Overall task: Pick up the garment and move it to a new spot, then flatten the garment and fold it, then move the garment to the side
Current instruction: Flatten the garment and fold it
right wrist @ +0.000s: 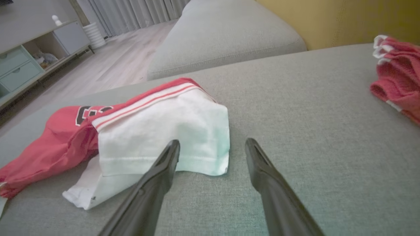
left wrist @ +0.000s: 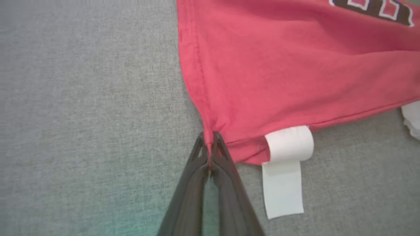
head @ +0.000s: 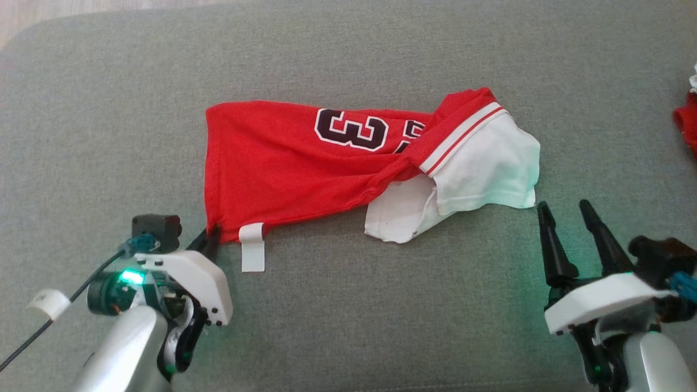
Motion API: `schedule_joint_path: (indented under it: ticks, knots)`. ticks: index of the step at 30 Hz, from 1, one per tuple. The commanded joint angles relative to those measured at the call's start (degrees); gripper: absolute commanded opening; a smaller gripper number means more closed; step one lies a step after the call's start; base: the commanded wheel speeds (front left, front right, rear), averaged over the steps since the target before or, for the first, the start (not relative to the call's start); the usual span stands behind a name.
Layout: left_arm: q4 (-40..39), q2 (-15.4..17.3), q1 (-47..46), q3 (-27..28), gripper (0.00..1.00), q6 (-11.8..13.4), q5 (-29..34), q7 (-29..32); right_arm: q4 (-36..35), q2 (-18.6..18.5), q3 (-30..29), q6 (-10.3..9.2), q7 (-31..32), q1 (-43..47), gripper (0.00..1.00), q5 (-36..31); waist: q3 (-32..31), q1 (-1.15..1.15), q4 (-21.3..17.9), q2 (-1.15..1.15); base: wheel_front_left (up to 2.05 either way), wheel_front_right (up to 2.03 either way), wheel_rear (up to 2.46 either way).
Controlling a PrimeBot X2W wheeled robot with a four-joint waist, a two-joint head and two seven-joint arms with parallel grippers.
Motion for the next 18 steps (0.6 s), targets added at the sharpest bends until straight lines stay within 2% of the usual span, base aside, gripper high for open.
schedule_joint_path:
  ticks: [1, 7, 13, 18]
  knots:
    - [-1.88, 2.13, -2.25, 2.07, 0.0, 0.13, 0.78, -0.52, -1.09, -1.16, 1.1, -0.1, 0.38, -2.21, 1.0, -0.25, 0.0, 0.0, 0.04, 0.0, 0.0, 0.0, 0.0]
    - [-2.59, 1.91, -2.89, 1.73, 0.0, 0.38, 1.29, -1.62, 10.8, -4.61, 3.54, -0.1, 1.28, -6.98, 1.0, 0.99, 0.31, 0.0, 1.14, 0.0, 0.0, 0.0, 0.0]
    - [-2.84, 1.3, -4.08, 1.06, 0.0, 0.22, 1.76, -2.69, 20.18, -5.99, 6.31, -0.1, -0.04, -14.04, 1.0, 2.72, 1.28, 0.0, 2.46, 0.0, 0.0, 0.0, 0.0]
    - [-2.71, 0.63, -4.59, 0.82, 0.0, -0.11, 1.75, -4.45, 28.33, -6.86, 9.12, -0.1, 4.35, -17.21, 1.0, 4.0, 1.57, 0.0, 3.4, 0.0, 0.0, 0.0, 0.0]
